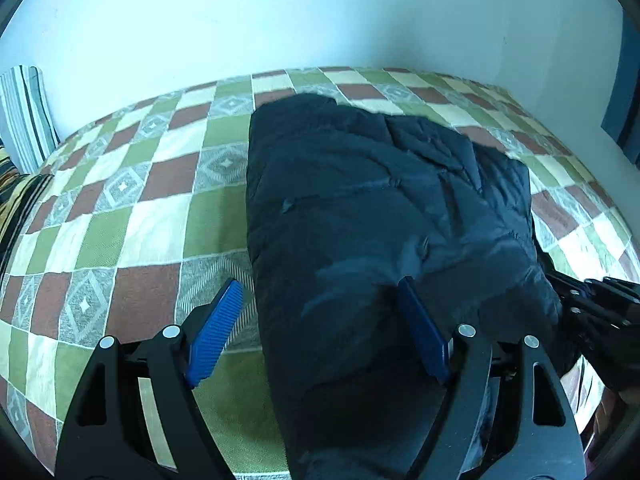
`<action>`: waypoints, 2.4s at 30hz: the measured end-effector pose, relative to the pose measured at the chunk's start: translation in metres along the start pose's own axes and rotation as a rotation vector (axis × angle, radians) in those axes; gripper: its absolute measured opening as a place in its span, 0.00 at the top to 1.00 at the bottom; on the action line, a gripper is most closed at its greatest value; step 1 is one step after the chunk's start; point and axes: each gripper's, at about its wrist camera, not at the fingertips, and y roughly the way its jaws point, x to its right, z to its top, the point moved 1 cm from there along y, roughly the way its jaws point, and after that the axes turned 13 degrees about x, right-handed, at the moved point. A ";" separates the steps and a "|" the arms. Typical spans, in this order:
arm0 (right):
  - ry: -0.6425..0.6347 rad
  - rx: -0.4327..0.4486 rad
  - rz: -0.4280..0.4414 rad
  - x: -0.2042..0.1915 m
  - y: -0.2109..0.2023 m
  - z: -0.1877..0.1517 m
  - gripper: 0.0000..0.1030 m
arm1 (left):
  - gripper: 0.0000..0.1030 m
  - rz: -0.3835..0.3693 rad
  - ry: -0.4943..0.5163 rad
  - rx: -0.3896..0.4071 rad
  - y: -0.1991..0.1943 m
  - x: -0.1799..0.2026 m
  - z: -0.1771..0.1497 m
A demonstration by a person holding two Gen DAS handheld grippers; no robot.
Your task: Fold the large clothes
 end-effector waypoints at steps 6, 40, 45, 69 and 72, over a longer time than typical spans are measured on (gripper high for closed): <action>0.001 -0.034 -0.003 -0.001 0.022 -0.018 0.98 | 0.23 -0.059 -0.046 -0.066 0.024 -0.002 -0.016; 0.035 0.178 0.042 0.003 -0.021 0.060 0.99 | 0.23 -0.008 -0.053 0.025 0.019 -0.023 0.033; 0.004 0.150 0.076 -0.012 0.012 0.082 0.99 | 0.23 -0.006 0.005 -0.015 0.042 -0.008 0.040; -0.016 0.015 0.049 -0.023 0.097 0.042 0.99 | 0.24 0.041 0.024 -0.104 0.103 0.004 0.011; -0.013 0.027 0.047 -0.024 0.098 0.041 1.00 | 0.24 0.042 0.020 -0.094 0.104 0.003 0.009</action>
